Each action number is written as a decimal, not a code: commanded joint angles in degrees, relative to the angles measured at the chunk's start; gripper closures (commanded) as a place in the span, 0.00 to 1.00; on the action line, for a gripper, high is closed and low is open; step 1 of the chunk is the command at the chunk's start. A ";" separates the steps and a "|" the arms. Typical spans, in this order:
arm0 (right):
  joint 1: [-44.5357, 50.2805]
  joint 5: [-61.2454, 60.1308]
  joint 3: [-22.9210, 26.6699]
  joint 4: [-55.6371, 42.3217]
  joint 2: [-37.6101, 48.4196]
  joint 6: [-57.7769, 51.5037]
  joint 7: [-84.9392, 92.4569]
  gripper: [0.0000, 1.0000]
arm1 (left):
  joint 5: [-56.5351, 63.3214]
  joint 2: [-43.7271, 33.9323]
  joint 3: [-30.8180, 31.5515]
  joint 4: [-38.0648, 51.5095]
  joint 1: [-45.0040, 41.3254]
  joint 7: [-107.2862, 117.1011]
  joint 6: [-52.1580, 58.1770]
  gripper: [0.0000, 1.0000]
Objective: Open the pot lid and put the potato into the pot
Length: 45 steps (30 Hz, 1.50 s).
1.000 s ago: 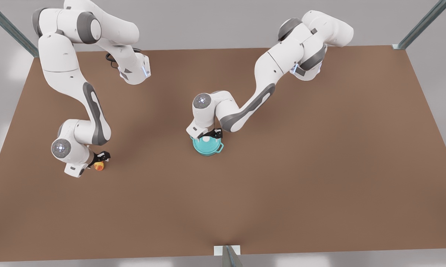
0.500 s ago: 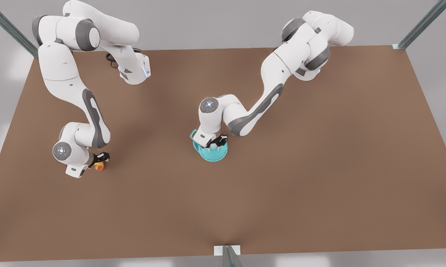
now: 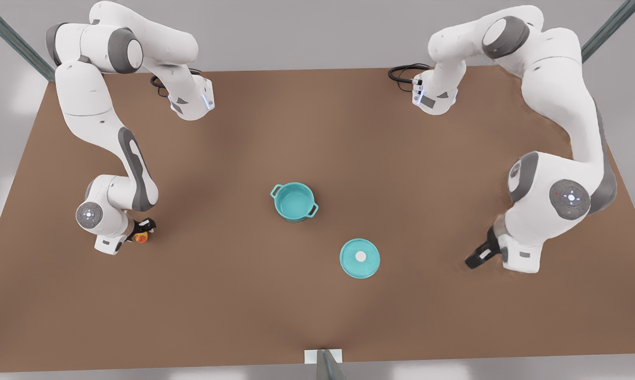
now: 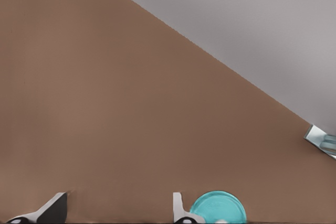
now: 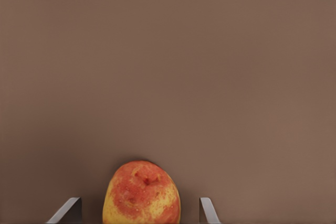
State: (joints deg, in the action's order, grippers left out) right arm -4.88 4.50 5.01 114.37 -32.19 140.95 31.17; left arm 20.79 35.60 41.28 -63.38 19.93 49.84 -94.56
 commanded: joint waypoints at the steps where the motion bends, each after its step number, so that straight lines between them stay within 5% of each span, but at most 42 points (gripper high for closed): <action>1: 0.04 -0.11 0.00 -0.02 0.02 0.03 1.26 0.17 | -4.54 -4.22 2.40 -1.05 1.88 -34.03 27.41 0.00; 5: 0.13 -0.11 0.00 -0.02 0.02 0.12 1.08 0.23 | -3.82 -1.14 -6.19 0.97 2.23 -35.16 12.64 0.00; 6: 0.22 -0.11 0.00 -0.02 0.02 0.12 1.08 0.27 | -22.49 -7.10 -31.56 -1.21 -12.52 -41.22 12.91 0.00; 7: 0.13 -0.11 0.00 -0.02 0.02 0.12 1.17 0.33 | -30.64 -18.66 -45.66 -19.93 -24.03 -45.52 -2.21 0.00; 8: 0.13 -0.11 0.00 -0.02 0.02 0.12 1.17 0.33 | -29.14 -25.05 -45.41 -30.50 -25.03 -47.03 -8.12 0.00; 17: 0.40 -0.11 0.00 -0.02 0.02 0.03 1.35 0.49 | -26.16 -21.71 -45.59 -23.99 -24.50 -50.46 -4.05 0.00; 24: 0.40 -0.11 -0.88 -0.02 1.69 -0.85 1.35 0.49 | -26.07 -21.53 -45.68 -23.46 -24.59 -50.20 -4.05 0.00; 29: 0.48 -0.11 -5.54 -1.95 5.38 -4.89 1.35 0.49 | -26.07 -21.53 -45.50 -23.55 -24.68 -49.67 -3.97 0.00; 34: 1.01 -0.20 -15.73 -10.39 6.79 -13.06 0.03 0.51 | -26.77 -21.53 -45.94 -24.43 -22.74 -50.28 -3.35 0.00; 39: 10.32 -0.20 -15.82 -14.09 6.61 -15.18 0.20 0.52 | -26.07 -21.45 -45.41 -24.16 -23.36 -49.67 -3.35 0.00; 45: 15.51 -0.20 -23.11 -14.96 6.61 -16.93 -17.71 0.52 | -26.07 -21.45 -45.24 -24.16 -23.80 -49.05 -3.26 0.00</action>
State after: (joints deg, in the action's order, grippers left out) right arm 9.98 3.87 -17.80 99.73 -25.60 126.54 29.87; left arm -5.38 14.21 -4.02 -87.58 -3.81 4.52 -97.93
